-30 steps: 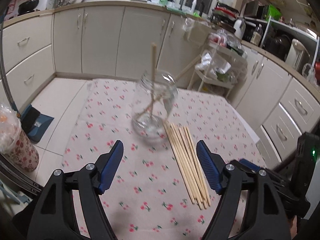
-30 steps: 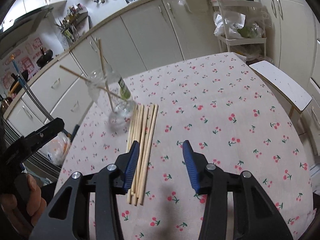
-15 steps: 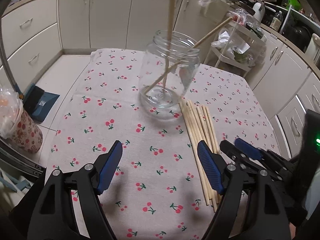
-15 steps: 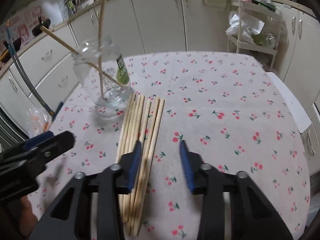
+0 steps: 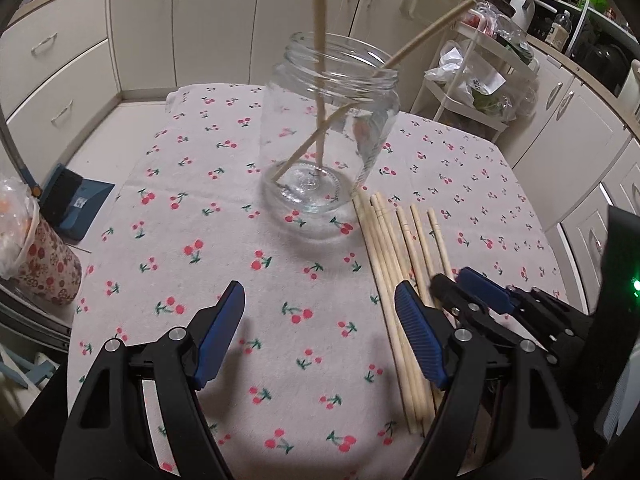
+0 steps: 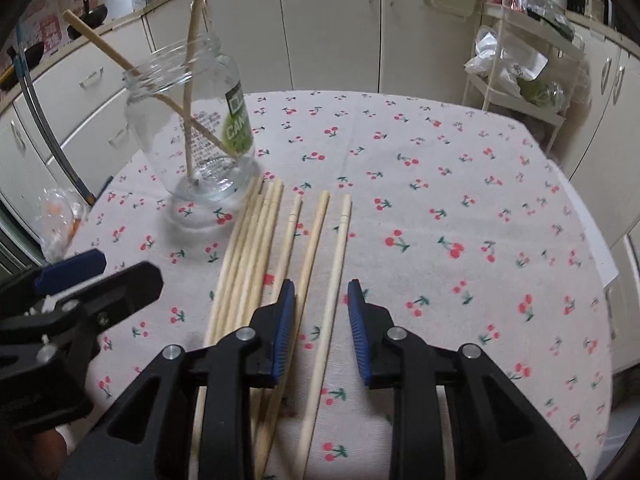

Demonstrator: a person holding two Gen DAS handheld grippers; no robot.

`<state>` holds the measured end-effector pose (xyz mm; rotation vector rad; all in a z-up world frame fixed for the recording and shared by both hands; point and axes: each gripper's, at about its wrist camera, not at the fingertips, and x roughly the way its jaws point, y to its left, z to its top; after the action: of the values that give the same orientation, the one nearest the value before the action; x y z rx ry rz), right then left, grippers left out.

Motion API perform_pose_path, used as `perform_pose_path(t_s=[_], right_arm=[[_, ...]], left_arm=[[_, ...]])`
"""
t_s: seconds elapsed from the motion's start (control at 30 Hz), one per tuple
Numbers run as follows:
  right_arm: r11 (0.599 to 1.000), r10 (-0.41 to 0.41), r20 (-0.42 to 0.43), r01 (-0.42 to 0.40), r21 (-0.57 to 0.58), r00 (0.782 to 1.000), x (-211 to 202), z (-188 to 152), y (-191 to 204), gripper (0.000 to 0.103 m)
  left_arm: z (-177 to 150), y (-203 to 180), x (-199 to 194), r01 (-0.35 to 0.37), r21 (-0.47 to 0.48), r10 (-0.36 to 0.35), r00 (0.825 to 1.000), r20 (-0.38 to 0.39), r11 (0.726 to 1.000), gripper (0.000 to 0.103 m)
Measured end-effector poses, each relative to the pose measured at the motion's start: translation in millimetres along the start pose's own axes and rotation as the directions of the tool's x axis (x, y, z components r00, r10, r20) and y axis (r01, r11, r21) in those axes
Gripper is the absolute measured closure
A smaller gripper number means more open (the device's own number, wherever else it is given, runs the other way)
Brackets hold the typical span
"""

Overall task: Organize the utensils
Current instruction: 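Grasp another chopstick with the right gripper while the left gripper returns to the pile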

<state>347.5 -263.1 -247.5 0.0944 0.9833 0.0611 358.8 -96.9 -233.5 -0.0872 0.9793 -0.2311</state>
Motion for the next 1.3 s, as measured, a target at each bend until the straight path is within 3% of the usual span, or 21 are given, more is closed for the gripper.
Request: perform_pose_path(t_s=[0.07,0.3,0.43,0.53,0.73,0.87,0.97,1.0,1.13,1.23,1.3], right_arm=[[1.0,0.017,-0.008,-0.017,0.015,1.0,-2.3,-1.3,-8.7,0.087],[0.993,0.092,-0.026,-0.09,0.072,0.995,-9.7,-9.8,-36.2,0.094],[0.977,0.162,-0.031,-0.156,0.142,0.986,-9.6,-14.4,-44.2,0.096],[0.969,0.187,-0.029,-0.179,0.171,0.982,-11.4,-16.8,-47.5,0.096],[0.95,0.235,-0.022,-0.225,0.215,0.972,-19.3,-26.1,-50.5,0.097],[0.937,0.258,0.001,-0.251,0.244,0.966,-29.2,-28.5,-55.4,0.097],[0.939,0.252,0.006,-0.246,0.239,0.968,-34.4,-27.0,-54.8,0.097],[0.944,0.242,0.003,-0.236,0.233,0.97,-33.9,-25.4,-54.2,0.097],[0.957,0.195,-0.01,-0.189,0.22,0.981,-25.7,-18.1,-55.1,0.097],[0.967,0.163,-0.017,-0.156,0.2,0.986,-19.9,-12.0,-56.2,0.097],[0.97,0.15,-0.024,-0.143,0.195,0.988,-16.3,-9.2,-58.5,0.097]], left_arm=[[2.5,-4.9,5.2,-0.011,0.013,0.011,1.0,-0.004,1.0,0.029],[6.9,-24.6,33.4,-0.076,0.079,0.08,0.996,-0.043,0.994,0.03],[4.2,-31.5,37.8,-0.113,0.132,0.119,0.992,-0.042,0.985,0.038],[2.7,-36.7,37.7,-0.134,0.183,0.146,0.988,-0.054,0.974,0.051],[-3.2,-37.1,29.4,-0.08,0.249,0.11,0.988,-0.108,0.965,0.072],[-7.4,-27.7,20.1,0.018,0.313,0.048,0.978,-0.203,0.95,0.085],[-5.1,-13.3,14.2,0.135,0.298,-0.049,0.959,-0.279,0.945,0.085],[-3.1,-9.9,13.2,0.144,0.291,-0.06,0.958,-0.279,0.946,0.085],[7.4,-6.6,17.6,0.118,0.269,-0.05,0.968,-0.248,0.956,0.083],[14.4,-13.4,27.9,0.084,0.268,-0.023,0.975,-0.222,0.96,0.071],[15.9,-18.6,33.2,0.065,0.278,-0.004,0.977,-0.212,0.958,0.069]])
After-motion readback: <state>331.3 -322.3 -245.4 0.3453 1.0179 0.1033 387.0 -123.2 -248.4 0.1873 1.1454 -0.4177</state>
